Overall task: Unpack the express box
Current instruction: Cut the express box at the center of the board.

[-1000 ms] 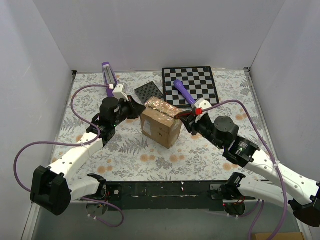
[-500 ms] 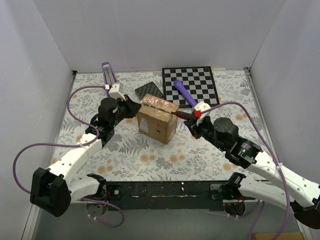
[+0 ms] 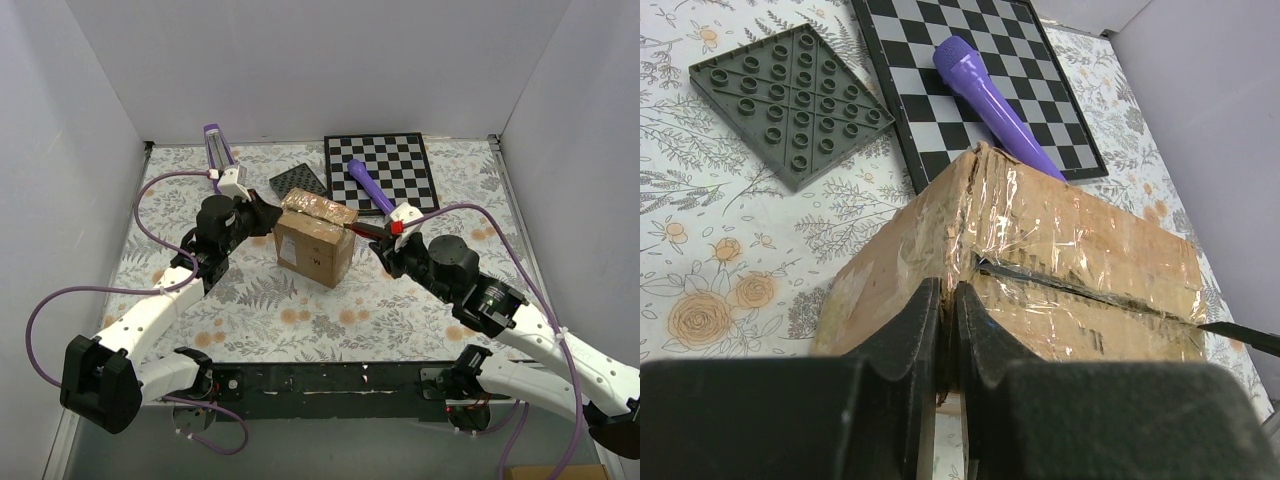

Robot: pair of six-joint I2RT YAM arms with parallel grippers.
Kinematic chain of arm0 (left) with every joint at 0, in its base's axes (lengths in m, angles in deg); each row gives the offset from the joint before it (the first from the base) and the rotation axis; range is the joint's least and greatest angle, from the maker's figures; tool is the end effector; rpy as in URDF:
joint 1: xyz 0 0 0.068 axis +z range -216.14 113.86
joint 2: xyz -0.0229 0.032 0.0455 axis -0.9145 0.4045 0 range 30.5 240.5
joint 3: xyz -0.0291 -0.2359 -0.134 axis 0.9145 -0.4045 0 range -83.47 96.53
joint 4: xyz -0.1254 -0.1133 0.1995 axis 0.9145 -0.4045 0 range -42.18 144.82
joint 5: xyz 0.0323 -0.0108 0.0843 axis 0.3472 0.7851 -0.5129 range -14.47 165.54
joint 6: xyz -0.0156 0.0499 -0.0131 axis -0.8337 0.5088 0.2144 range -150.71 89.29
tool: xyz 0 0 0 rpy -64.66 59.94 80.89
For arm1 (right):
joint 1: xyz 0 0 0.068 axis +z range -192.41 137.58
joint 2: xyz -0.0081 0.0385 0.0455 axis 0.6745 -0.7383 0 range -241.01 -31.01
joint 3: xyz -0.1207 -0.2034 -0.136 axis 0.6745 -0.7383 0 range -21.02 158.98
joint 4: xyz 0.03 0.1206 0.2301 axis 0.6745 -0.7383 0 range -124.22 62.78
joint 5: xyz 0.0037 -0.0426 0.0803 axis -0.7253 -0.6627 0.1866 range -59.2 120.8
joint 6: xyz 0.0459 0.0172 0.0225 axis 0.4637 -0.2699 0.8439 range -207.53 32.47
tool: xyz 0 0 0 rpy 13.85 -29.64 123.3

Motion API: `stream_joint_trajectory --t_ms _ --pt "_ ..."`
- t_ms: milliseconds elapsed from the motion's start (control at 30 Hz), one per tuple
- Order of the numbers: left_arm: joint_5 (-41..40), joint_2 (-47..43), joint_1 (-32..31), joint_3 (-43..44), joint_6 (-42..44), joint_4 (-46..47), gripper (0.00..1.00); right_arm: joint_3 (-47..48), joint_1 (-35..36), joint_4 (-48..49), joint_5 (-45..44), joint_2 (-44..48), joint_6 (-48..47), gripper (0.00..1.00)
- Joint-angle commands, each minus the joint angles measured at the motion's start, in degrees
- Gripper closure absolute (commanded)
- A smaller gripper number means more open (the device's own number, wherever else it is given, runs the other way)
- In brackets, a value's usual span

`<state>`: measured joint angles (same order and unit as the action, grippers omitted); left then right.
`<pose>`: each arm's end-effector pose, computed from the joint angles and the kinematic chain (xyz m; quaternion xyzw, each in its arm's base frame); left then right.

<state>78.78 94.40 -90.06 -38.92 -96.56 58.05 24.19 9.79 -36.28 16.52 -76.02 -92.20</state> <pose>0.2369 -0.1073 0.2956 -0.2700 0.7522 -0.4399 0.4096 0.1206 0.1412 0.3444 -0.2878 0.7013 0.1737 0.6286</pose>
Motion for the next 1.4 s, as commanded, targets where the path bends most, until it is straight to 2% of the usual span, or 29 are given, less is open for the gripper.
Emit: stream_joint_trajectory --t_ms 0,333,500,533,633,667,700,767,967,1067,1133,1300,1367 --pt "-7.64 -2.02 1.77 -0.7 2.12 0.38 1.0 2.34 -0.61 -5.97 -5.05 1.86 -1.4 0.99" --pt "-7.64 -2.29 1.77 -0.52 2.3 0.47 1.0 1.72 -0.61 -7.03 -5.49 2.47 -1.14 0.99" --pt "-6.41 -2.81 1.77 -1.22 1.95 2.04 1.0 2.77 -0.61 -4.48 -5.49 2.48 -0.7 0.99" --pt "-5.37 -3.08 1.77 -1.66 2.03 2.48 0.86 3.13 -0.61 -3.95 -5.32 2.3 -0.61 0.99" --pt "-3.6 -4.31 1.77 -2.1 2.39 4.59 0.54 4.18 -0.61 -3.07 -4.7 1.43 0.09 0.99" --pt "-3.34 -4.74 1.77 -2.02 2.65 4.77 0.39 4.36 -0.61 -2.72 -4.27 1.33 0.36 0.99" --pt "-1.59 -4.75 1.86 -1.76 2.65 4.86 0.29 4.36 -0.61 -2.46 -4.09 1.25 0.53 0.99" --pt "-0.97 -5.1 1.86 -1.05 2.56 4.6 0.2 4.53 -0.61 -2.19 -3.65 0.98 0.71 0.99" --pt "-2.36 -7.73 1.77 -1.49 -0.59 8.02 0.1 6.03 -0.61 -2.8 -1.9 1.24 1.94 0.99" --pt "-0.09 -9.93 1.77 -1.66 -2.09 13.46 0.07 7.78 -0.61 -3.24 0.82 0.98 4.31 0.99" --pt "3.42 -9.59 1.77 -0.44 -4.02 16.37 0.06 9.45 -0.61 -3.94 1.62 -0.41 7.03 0.99" --pt "13.0 -5.37 1.77 5.8 -6.48 14.53 0.05 9.37 -0.61 -3.08 3.38 -0.51 11.17 0.99" --pt "20.28 -4.05 1.77 5.89 -9.2 16.28 0.05 8.84 -0.7 -1.5 6.09 -0.16 13.26 0.99"
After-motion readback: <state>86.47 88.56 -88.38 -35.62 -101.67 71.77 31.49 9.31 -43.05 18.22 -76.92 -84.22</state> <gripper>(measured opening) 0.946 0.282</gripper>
